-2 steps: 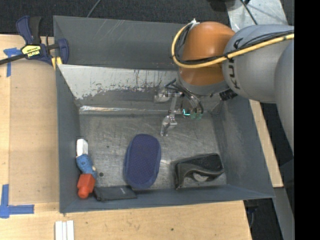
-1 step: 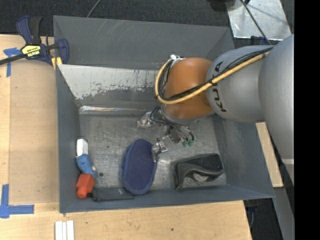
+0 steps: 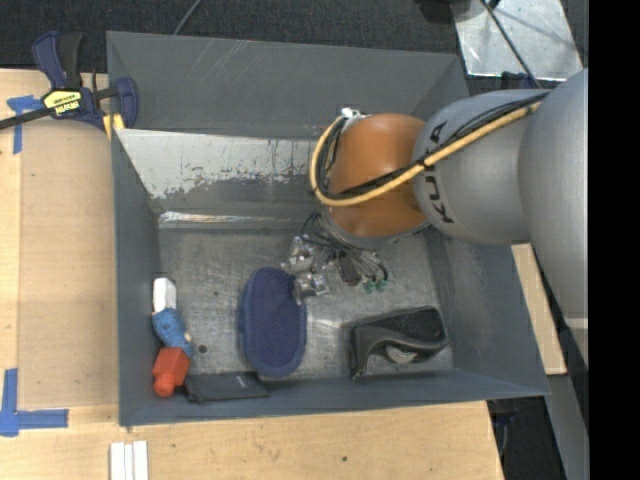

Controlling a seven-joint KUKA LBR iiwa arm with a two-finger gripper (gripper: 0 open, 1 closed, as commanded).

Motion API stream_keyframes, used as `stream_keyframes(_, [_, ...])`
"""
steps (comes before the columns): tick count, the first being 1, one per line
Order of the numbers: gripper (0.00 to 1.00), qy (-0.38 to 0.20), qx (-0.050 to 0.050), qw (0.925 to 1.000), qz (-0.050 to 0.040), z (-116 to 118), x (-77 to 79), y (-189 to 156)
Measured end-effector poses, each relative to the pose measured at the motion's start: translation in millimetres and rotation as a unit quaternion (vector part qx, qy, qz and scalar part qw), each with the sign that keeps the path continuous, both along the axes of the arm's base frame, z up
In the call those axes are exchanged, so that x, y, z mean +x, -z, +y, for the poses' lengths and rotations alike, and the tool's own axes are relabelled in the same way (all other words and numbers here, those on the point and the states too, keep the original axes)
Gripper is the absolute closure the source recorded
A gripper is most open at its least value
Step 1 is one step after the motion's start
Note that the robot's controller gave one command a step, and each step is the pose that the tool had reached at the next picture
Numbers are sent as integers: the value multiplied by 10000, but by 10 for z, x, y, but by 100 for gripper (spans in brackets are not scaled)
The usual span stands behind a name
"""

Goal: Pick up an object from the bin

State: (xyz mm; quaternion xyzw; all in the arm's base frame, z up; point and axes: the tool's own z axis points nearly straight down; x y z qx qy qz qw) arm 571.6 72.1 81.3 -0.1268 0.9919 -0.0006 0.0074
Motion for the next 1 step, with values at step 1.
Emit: stream_keyframes(1, [100,-1476,-15,9891,14,-47,39,-1840])
